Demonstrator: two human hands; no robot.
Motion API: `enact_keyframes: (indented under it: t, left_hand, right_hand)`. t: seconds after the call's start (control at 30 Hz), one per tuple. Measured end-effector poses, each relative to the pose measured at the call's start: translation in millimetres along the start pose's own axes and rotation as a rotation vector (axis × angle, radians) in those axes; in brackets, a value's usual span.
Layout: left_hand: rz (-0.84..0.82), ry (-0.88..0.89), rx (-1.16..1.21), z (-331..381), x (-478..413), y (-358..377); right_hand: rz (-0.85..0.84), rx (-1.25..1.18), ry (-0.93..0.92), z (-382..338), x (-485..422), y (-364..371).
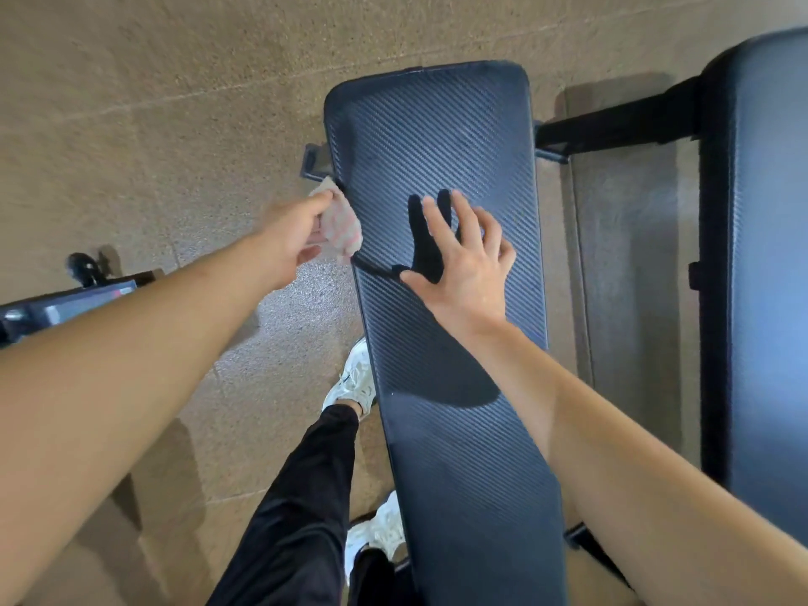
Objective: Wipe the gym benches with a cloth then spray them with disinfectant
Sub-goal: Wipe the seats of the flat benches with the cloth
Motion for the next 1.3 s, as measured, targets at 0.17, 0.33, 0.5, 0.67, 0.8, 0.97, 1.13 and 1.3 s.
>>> enact_keyframes:
  t: [0.17, 0.33, 0.5, 0.67, 0.8, 0.97, 1.13, 1.3]
  left_hand:
    - [-0.110, -0.060, -0.051, -20, 13, 11]
    - [-0.056, -0.083, -0.072, -46, 27, 15]
    - [-0.022, -0.065, -0.096, -78, 45, 30]
    - [-0.009, -0.069, -0.110, -116, 67, 45]
    - [0.002, -0.072, -0.139, -153, 85, 61]
    - [-0.015, -0.067, -0.190, -198, 114, 83]
    - [-0.034, -0.082, -0.291, -246, 142, 104]
    - [-0.056, -0.102, -0.324, -294, 164, 122]
  right_hand:
    - [-0.148, 0.137, 0.134, 23, 77, 41]
    - [-0.154, 0.175, 0.146, 35, 96, 52]
    - [-0.138, 0.148, 0.105, 42, 92, 49]
    - [-0.151, 0.099, 0.046, 46, 93, 48]
    - [-0.096, 0.030, -0.036, 53, 129, 33]
    - [-0.044, -0.060, 0.002, 73, 229, 34]
    - [-0.007, -0.087, 0.147, 106, 345, 66]
    - [0.030, -0.057, 0.369, 135, 441, 99]
Point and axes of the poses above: each hand's wrist, its own x-axis away from the middle knuckle, its own y-axis out of the palm, z = x × y, the point moved 8 cm from there along -x, towards the middle knuckle, and after that the axes turned 11 degrees about -x, right-handed, at the moved point
